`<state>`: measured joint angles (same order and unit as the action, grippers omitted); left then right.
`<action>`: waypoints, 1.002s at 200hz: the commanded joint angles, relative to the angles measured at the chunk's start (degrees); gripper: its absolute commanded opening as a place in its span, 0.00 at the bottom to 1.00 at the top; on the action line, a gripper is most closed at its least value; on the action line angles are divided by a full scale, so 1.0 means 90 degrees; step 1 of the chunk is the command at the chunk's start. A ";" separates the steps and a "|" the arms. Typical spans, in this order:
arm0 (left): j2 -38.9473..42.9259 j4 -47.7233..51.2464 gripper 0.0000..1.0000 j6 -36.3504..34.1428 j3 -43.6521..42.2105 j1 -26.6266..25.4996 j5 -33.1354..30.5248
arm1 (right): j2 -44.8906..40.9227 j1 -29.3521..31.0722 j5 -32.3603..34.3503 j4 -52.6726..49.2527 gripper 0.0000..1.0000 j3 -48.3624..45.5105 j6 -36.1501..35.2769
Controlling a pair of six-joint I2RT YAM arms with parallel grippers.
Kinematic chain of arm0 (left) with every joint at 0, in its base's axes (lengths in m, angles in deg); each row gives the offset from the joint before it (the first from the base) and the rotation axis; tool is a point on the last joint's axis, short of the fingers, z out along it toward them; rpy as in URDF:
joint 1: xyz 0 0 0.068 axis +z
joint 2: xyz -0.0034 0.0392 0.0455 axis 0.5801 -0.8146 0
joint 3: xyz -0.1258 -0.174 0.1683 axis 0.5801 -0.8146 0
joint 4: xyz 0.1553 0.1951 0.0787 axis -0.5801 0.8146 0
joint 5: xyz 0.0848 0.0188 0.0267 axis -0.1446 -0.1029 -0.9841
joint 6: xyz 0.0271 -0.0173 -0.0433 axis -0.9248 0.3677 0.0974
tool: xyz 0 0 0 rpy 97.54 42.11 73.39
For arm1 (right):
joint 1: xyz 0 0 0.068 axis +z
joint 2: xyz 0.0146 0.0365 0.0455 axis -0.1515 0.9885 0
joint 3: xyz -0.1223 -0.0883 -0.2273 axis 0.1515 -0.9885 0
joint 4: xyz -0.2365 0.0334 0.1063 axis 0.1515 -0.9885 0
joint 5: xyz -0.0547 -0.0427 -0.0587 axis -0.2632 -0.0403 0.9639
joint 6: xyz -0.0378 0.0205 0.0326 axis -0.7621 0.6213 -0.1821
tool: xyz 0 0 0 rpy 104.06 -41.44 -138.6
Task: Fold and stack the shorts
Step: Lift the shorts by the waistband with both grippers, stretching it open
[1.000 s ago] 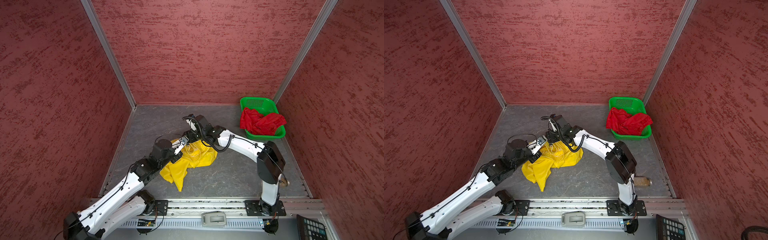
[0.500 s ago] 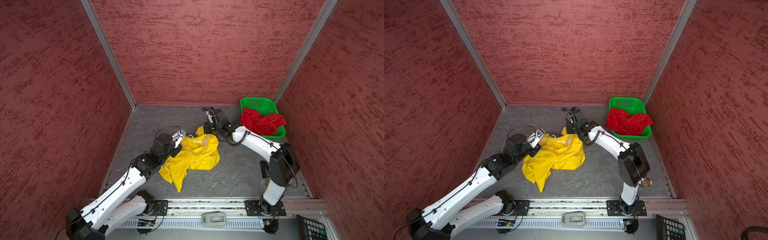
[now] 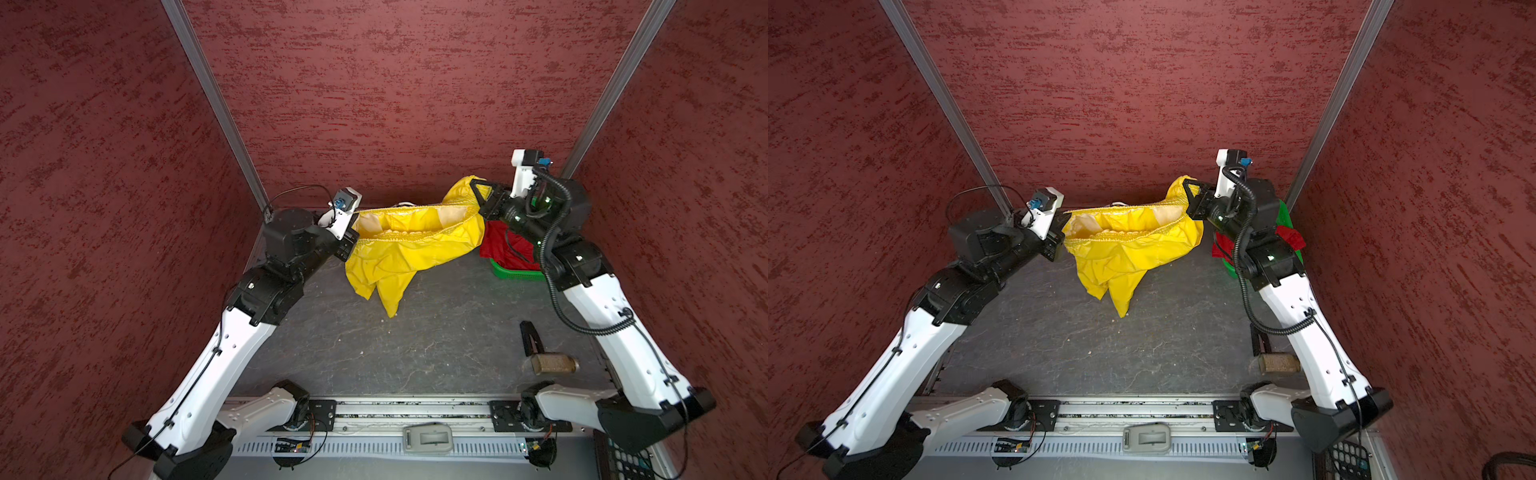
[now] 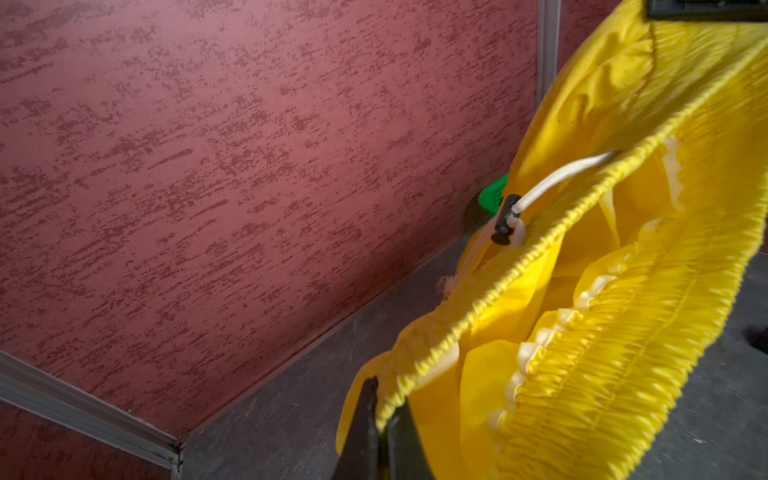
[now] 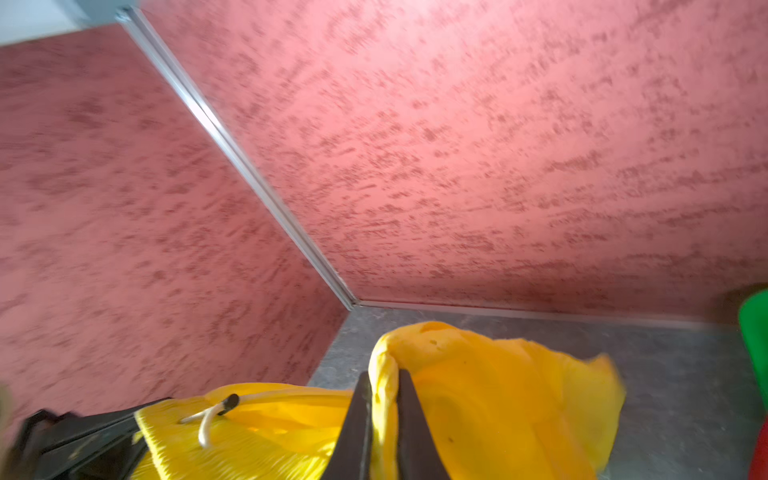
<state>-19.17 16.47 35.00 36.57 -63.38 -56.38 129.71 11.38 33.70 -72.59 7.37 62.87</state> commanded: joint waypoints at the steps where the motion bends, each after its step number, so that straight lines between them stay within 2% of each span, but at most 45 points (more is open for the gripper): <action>1: 0.0616 0.0745 0.00 0.0300 -0.0130 0.0184 0.0050 | -0.0484 -0.0265 0.0212 -0.0599 0.00 -0.0005 -0.0102; 29: 0.0848 0.1137 0.01 0.0364 -0.0231 0.0201 -0.0317 | -0.0865 -0.0260 0.0513 -0.1137 0.00 0.0063 0.0022; 50: 0.0549 0.1075 0.01 0.0055 -0.0214 0.0407 -0.0570 | -0.0601 -0.0260 0.0215 -0.0919 0.00 0.0067 0.0275; 85: -0.0830 0.0730 0.01 -0.0134 0.0609 0.1637 0.0503 | 0.0794 -0.0260 -0.0389 0.0033 0.00 0.0614 0.0500; 110: -0.2074 0.0519 0.01 -0.0413 0.1790 0.2210 0.0666 | 0.2412 -0.0260 -0.0516 0.0181 0.00 0.1943 0.0476; 131: -0.2939 0.0527 0.01 -0.0604 0.3076 0.2428 0.0703 | 0.3755 -0.0261 -0.0731 -0.0166 0.00 0.3810 0.0307; 149: -0.3163 0.0397 0.01 -0.0721 0.3804 0.2448 0.0758 | 0.4587 -0.0269 -0.1047 -0.0555 0.00 0.5513 0.0059; 163: -0.2879 0.0054 0.01 -0.0855 0.3722 0.2434 0.0913 | 0.4779 -0.0275 -0.1145 -0.0703 0.00 0.6179 -0.0172; 179: -0.2130 -0.0562 0.01 -0.1028 0.2879 0.2359 0.1128 | 0.4395 -0.0270 -0.1035 -0.0574 0.00 0.5661 -0.0469; 187: -0.1656 -0.0882 0.01 -0.1101 0.2215 0.2285 0.1244 | 0.4008 -0.0283 -0.0895 -0.0317 0.00 0.4888 -0.0532; 200: -0.0910 -0.1110 0.01 -0.1207 0.1104 0.2143 0.1421 | 0.3218 -0.0349 -0.0729 0.0613 0.00 0.3072 -0.0380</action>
<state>-38.89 14.33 27.14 57.09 -43.55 -44.18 170.29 10.84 23.76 -76.70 50.78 61.75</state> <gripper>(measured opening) 0.059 0.095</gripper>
